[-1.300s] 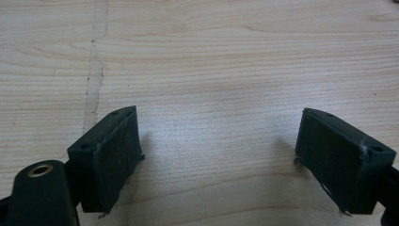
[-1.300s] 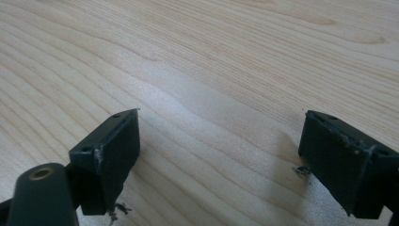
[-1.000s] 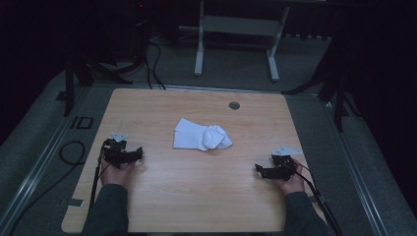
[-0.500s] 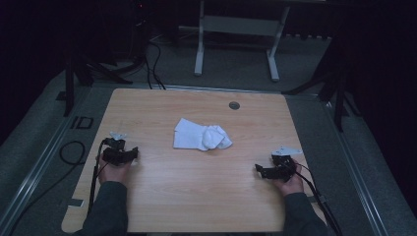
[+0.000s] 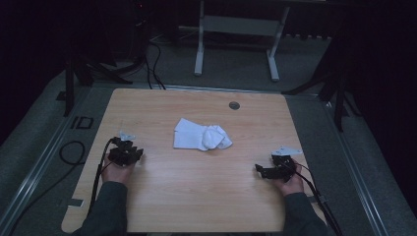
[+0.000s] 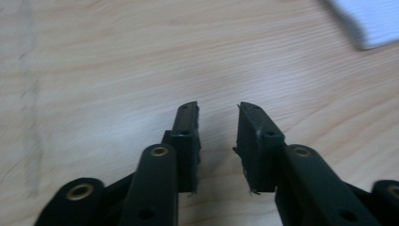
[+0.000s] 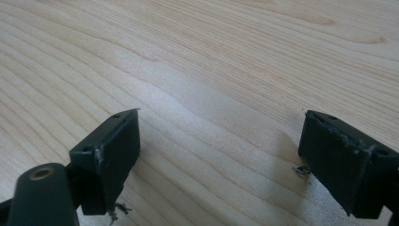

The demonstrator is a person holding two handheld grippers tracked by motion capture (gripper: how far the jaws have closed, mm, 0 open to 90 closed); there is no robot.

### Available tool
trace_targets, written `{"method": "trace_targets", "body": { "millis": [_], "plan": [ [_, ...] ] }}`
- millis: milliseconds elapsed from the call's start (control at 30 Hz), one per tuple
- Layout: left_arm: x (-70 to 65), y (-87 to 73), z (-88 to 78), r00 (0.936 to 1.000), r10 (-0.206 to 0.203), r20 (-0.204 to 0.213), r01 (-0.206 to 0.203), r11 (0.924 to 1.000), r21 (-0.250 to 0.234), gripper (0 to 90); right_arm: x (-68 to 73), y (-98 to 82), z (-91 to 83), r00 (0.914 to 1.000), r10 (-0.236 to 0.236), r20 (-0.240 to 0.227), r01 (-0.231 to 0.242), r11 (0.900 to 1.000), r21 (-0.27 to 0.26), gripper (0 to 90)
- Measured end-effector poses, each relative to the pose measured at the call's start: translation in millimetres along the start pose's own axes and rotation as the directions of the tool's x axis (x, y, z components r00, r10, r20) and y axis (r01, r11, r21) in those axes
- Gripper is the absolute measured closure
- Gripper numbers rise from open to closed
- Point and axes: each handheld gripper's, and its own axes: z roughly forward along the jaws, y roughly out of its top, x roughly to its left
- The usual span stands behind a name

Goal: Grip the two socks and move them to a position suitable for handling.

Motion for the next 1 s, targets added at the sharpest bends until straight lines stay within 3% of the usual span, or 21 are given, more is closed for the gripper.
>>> {"method": "trace_targets", "body": {
  "millis": [133,167,267,567,1000],
  "plan": [
    [-8.0,5.9,-1.2,0.9989,0.041,0.025,-0.040,0.9991,-0.012,81.8,0.0,0.0,0.0,1.0000,0.000,0.000,0.000,1.000,0.000,13.0],
    [-13.0,9.5,-1.5,0.9968,0.074,0.030,-0.074,0.9972,-0.015,84.9,0.0,0.0,0.0,1.0000,0.000,0.000,0.000,1.000,0.000,13.0],
    [-16.8,11.9,-1.2,0.9952,0.092,0.034,-0.091,0.9957,-0.018,89.8,0.0,0.0,0.0,1.0000,0.000,0.000,0.000,1.000,0.000,13.0],
    [-34.8,27.7,2.2,0.9836,0.153,0.095,-0.151,0.9882,-0.026,90.0,0.0,0.0,0.0,1.0000,0.000,0.000,0.000,1.000,0.000,13.0],
    [-53.6,41.9,13.1,0.9754,0.181,0.126,-0.178,0.9834,-0.033,90.0,0.0,0.0,0.0,1.0000,0.000,0.000,0.000,1.000,0.000,13.0]
  ]
}}
